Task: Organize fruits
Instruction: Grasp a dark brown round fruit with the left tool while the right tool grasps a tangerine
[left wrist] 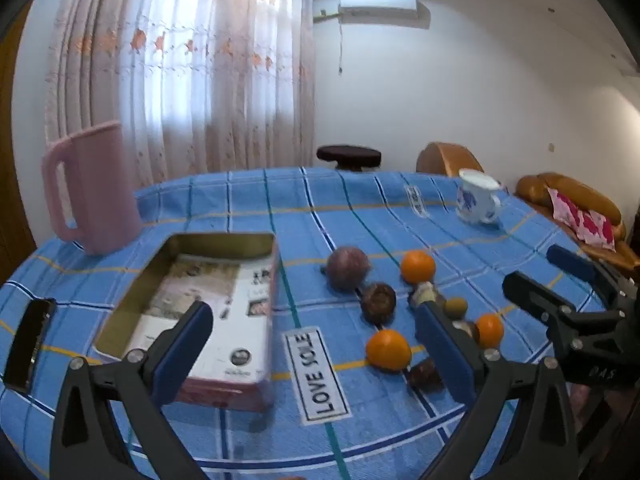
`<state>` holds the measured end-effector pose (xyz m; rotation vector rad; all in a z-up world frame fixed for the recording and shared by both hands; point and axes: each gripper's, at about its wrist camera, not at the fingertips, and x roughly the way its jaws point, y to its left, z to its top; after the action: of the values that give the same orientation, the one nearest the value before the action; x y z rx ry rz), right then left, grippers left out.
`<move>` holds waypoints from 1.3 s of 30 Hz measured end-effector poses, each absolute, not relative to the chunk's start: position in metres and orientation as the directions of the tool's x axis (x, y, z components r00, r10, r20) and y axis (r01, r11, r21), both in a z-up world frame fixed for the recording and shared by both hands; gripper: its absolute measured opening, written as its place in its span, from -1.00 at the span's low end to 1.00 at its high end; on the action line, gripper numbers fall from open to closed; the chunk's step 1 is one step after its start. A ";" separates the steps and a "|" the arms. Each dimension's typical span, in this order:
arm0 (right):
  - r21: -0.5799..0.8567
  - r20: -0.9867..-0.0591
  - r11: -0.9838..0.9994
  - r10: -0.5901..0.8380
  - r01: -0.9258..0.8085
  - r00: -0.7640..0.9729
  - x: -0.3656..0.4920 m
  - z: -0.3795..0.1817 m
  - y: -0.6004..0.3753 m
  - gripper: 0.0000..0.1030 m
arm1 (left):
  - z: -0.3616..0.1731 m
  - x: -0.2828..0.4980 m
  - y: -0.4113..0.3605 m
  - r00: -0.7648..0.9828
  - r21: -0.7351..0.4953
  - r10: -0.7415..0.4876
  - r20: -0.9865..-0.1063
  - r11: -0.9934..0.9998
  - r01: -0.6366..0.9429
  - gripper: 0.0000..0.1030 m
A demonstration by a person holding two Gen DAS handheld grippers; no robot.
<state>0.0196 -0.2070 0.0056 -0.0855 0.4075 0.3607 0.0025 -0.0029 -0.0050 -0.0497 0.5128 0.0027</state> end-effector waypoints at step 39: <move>0.103 -0.680 0.851 0.438 -0.515 0.588 0.062 -0.064 -0.212 -0.13 | -0.054 0.032 -0.075 0.726 -0.090 -0.220 -0.652 0.973 0.214 0.25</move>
<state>0.0619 -0.2116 -0.0641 -0.1083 0.7606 0.5564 0.0317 -0.0748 -0.0541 -0.0083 0.7204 -0.2392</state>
